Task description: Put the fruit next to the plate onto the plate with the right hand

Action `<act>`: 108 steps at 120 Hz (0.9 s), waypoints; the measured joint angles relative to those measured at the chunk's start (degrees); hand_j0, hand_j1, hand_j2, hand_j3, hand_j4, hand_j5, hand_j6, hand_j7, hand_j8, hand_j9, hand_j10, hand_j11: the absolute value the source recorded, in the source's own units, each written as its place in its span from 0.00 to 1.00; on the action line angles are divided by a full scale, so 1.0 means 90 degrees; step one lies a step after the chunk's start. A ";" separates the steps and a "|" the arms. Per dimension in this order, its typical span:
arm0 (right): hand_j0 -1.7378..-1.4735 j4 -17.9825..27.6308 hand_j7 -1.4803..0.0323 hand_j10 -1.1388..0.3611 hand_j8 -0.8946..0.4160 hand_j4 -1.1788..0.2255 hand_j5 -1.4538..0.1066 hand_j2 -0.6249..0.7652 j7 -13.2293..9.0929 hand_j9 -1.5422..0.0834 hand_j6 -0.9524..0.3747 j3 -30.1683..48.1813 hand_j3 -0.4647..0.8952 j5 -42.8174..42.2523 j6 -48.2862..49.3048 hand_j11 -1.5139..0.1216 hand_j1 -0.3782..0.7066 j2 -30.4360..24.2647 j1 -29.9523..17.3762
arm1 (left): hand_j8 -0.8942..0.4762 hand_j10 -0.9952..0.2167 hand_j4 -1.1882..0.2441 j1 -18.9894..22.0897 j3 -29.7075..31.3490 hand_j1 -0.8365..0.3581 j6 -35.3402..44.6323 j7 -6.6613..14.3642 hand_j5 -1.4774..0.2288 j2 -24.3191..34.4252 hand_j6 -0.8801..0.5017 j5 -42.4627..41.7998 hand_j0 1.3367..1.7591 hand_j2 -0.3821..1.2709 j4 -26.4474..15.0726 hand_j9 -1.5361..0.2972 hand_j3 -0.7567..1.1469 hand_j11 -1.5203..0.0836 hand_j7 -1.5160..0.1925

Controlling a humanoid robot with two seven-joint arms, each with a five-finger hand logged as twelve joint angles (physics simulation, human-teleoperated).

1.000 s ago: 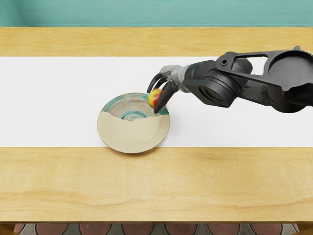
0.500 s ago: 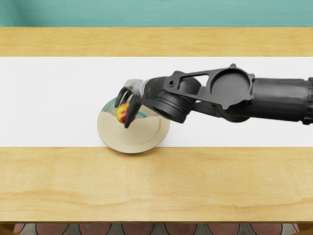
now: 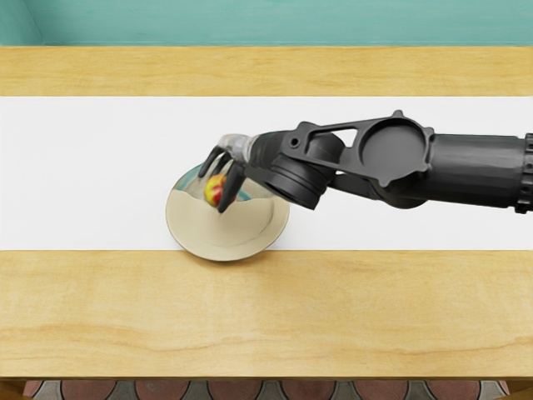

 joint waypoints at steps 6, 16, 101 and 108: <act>0.30 -0.0020 0.57 0.45 0.38 0.50 0.53 0.49 0.0000 0.56 0.40 0.0002 0.34 0.0001 -0.0001 0.54 0.47 -0.0003 -0.0018 | 0.48 0.63 0.67 0.0000 0.0000 0.76 0.0000 0.0000 0.69 0.0000 0.47 0.0000 0.76 0.26 0.0000 0.67 0.40 0.76 0.71; 0.30 -0.0040 0.63 0.49 0.41 0.55 0.58 0.46 0.0000 0.61 0.44 0.0005 0.34 0.0002 -0.0005 0.59 0.43 -0.0006 -0.0036 | 0.48 0.63 0.67 0.0000 0.0000 0.76 0.0000 0.0000 0.69 0.0000 0.47 0.0000 0.76 0.26 0.0000 0.67 0.40 0.76 0.71; 0.30 0.0660 0.93 0.72 0.64 0.80 0.88 0.44 0.0000 0.90 0.67 0.4601 0.34 0.0885 0.4047 0.88 0.09 -0.2715 -0.3052 | 0.48 0.63 0.67 0.0000 0.0000 0.76 0.0000 0.0000 0.69 0.0000 0.47 0.0000 0.76 0.26 0.0000 0.67 0.40 0.76 0.71; 0.30 0.0663 0.93 0.72 0.64 0.80 0.88 0.44 0.0000 0.90 0.68 0.5093 0.34 0.1197 0.4762 0.88 0.09 -0.3206 -0.3643 | 0.48 0.63 0.67 0.0000 0.0000 0.76 0.0000 0.0000 0.69 0.0000 0.47 0.0000 0.76 0.26 0.0000 0.67 0.40 0.76 0.71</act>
